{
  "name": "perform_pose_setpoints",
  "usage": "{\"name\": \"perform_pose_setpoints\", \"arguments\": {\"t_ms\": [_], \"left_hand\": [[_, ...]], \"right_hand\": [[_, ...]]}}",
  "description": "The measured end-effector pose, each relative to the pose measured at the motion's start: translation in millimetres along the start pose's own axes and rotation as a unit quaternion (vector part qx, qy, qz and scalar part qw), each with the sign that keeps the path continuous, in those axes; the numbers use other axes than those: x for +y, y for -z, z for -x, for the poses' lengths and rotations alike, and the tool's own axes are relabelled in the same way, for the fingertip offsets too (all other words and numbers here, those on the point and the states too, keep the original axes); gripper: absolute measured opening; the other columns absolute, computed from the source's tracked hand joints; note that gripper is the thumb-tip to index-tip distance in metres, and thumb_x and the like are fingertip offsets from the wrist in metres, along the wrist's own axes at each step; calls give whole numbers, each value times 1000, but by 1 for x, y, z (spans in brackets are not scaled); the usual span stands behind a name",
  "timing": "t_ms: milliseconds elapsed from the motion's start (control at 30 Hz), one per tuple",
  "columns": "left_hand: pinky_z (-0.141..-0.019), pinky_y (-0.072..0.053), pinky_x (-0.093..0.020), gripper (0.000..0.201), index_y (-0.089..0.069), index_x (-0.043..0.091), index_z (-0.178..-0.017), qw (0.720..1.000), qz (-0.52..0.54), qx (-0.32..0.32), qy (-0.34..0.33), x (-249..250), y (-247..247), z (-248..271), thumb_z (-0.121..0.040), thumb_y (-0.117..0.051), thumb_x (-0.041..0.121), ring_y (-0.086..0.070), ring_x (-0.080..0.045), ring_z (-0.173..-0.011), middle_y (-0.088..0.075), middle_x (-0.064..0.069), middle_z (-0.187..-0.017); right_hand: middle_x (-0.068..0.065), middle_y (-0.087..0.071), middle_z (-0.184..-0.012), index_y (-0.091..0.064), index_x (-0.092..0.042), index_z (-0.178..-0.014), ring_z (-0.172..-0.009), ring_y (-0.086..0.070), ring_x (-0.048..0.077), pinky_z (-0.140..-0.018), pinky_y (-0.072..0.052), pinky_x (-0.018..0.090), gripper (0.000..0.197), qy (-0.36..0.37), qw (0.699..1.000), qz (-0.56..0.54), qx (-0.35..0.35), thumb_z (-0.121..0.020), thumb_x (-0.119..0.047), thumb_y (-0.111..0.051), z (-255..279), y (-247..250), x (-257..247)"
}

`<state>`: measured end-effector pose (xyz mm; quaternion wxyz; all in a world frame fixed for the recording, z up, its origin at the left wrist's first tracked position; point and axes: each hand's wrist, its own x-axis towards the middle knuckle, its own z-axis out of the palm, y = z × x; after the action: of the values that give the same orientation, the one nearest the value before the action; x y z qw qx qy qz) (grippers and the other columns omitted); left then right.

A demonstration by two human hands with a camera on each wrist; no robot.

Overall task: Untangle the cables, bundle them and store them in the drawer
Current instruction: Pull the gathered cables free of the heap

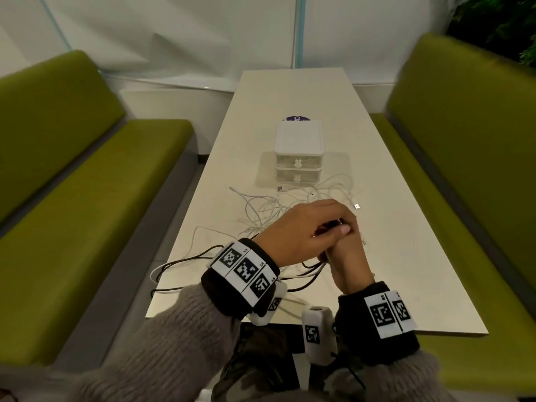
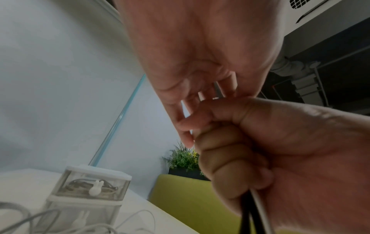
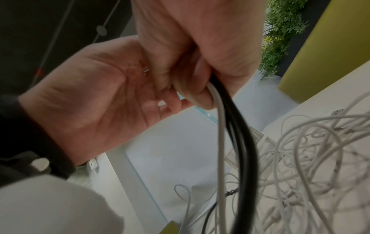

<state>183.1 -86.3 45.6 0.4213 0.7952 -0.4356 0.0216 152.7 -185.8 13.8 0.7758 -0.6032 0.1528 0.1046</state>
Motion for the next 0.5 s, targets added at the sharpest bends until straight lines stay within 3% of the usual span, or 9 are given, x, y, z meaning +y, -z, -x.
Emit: {"name": "perform_pose_setpoints", "arguments": {"t_ms": [33,100,133,200,267,333,400,433,500], "left_hand": [[-92,-47,-27,21,-66,11,-107,1000,-5,3,1,-2,1,1,-94,-50,13,-55,-9,-112,-63,1,-117],[-93,-44,-18,25,-66,15,-114,1000,-5,-3,-7,-5,2,1,-96,-48,15,-49,-3,-121,-58,4,-129],[-96,-42,-18,28,-63,17,-120,1000,0,-12,-11,-5,3,2,-97,-47,16,-46,-2,-125,-54,6,-134],[-104,-37,-21,33,-56,20,-129,1000,10,-23,-8,-3,8,2,-98,-46,18,-40,-1,-130,-48,7,-141],[-104,-37,-18,32,-55,22,-128,999,16,42,23,-5,23,6,-98,-45,18,-44,-1,-127,-51,7,-137],[-85,-45,-13,23,-63,20,-112,974,-27,206,93,-16,44,14,-97,-47,15,-58,-3,-104,-61,6,-118],[-71,-48,-24,13,-64,16,-91,915,-147,317,201,-34,66,26,-94,-51,18,-57,-9,-78,-64,3,-93],[-68,-47,-30,17,-61,15,-84,892,-196,303,273,-44,74,33,-93,-52,26,-55,-13,-74,-62,1,-84],[-65,-43,-30,37,-56,13,-77,854,-243,199,414,-58,81,44,-90,-51,48,-53,-19,-73,-57,-1,-73]], "right_hand": [[-6,-50,-81,-54,-2,-110,-51,-56,-10,-51,-46,8,26,61,996,-22,53,-103,-8,-30,-3,3,-6],[-5,-51,-77,-52,-16,-84,-55,-57,-3,-50,-46,9,29,119,989,-13,84,-97,7,-38,-10,18,-6],[-5,-51,-74,-49,-18,-78,-59,-55,2,-50,-45,11,31,126,989,6,79,-95,7,-41,-12,13,-6],[-2,-44,-60,-49,-9,-71,-53,-43,10,-42,-38,17,22,155,985,37,69,-91,-1,-49,-9,8,-11],[-3,-32,-47,-47,-12,-58,-42,-28,10,-39,-26,20,31,161,985,16,65,-86,-4,-59,-10,14,-14],[-7,-25,-42,-38,-22,-50,-37,-19,9,-38,-22,20,48,150,985,-34,81,-88,-6,-62,-10,22,-15],[-8,-21,-43,-34,-22,-54,-36,-16,8,-37,-18,18,47,140,984,-72,78,-91,-10,-60,-7,27,-14],[-7,-20,-44,-33,-21,-56,-37,-15,8,-37,-17,18,45,136,984,-83,75,-92,-12,-59,-7,30,-14],[-7,-20,-45,-32,-21,-59,-38,-14,8,-38,-15,19,44,129,985,-87,79,-93,-15,-58,-8,31,-12]]}}
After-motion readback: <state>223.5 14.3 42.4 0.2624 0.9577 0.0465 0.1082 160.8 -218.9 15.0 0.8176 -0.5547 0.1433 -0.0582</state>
